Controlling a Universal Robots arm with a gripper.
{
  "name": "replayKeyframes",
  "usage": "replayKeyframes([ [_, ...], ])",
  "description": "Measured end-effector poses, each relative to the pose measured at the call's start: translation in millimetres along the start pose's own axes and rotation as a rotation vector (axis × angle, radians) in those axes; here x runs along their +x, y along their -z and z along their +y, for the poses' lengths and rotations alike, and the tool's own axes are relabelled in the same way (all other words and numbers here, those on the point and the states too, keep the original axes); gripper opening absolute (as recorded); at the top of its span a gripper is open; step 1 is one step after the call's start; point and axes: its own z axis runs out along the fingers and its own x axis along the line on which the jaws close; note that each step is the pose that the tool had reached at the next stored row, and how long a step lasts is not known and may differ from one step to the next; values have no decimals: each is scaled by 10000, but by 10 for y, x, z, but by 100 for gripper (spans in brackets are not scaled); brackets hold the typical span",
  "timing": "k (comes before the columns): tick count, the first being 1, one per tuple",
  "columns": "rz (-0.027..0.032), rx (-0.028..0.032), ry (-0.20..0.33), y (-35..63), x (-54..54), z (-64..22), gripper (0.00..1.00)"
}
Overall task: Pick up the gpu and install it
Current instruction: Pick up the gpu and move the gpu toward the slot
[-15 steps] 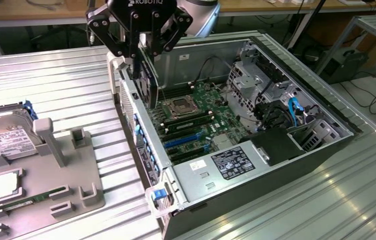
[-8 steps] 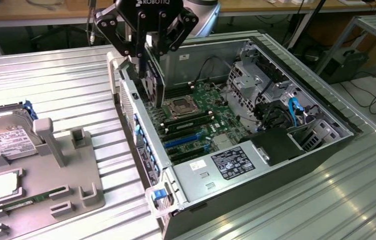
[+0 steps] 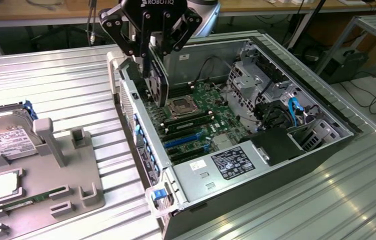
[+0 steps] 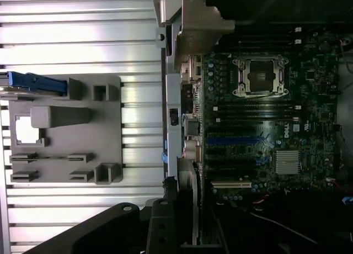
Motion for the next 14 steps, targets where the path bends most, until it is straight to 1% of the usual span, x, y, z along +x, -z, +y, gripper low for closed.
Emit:
replayKeyframes([
  [14,-1,1,0,-17,-168,3,27],
])
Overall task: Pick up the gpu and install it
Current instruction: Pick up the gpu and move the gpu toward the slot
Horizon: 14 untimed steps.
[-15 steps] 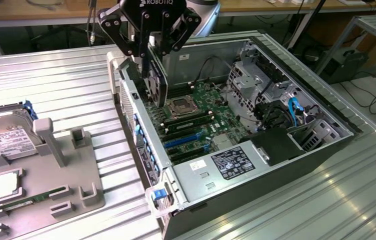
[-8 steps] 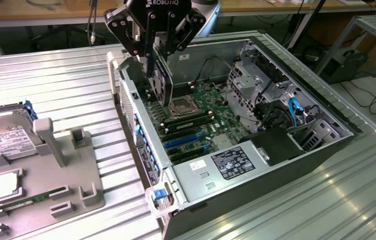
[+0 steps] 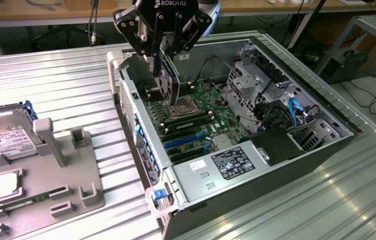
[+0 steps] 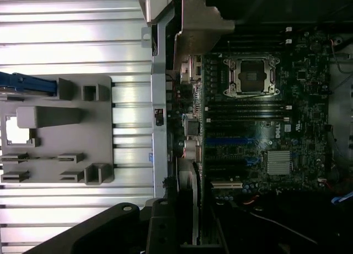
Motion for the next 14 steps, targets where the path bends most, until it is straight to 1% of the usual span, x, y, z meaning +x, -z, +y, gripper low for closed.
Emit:
replayKeyframes([
  [5,0,0,0,-4,-45,1,27],
  [10,1,1,1,-11,-127,2,27],
  [14,0,1,0,-15,-158,3,27],
])
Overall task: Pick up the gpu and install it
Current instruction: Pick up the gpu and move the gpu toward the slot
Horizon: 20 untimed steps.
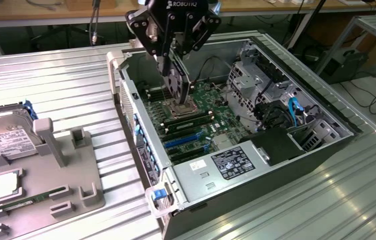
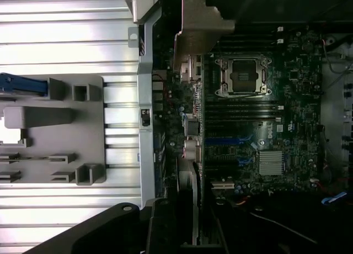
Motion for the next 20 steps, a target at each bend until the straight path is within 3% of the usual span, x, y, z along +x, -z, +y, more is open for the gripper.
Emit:
replayKeyframes([
  [10,-1,0,0,-13,-105,2,27],
  [20,0,-1,1,-19,-299,6,27],
])
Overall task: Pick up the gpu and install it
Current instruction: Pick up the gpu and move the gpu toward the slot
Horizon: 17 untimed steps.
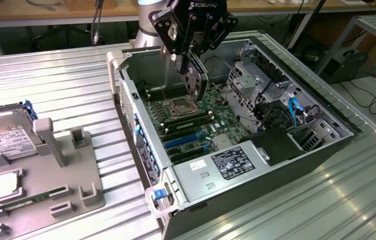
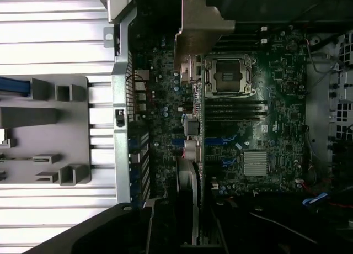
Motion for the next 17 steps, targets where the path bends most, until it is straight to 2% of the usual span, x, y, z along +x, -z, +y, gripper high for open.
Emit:
replayKeyframes([
  [17,-1,1,1,-20,-249,5,27],
])
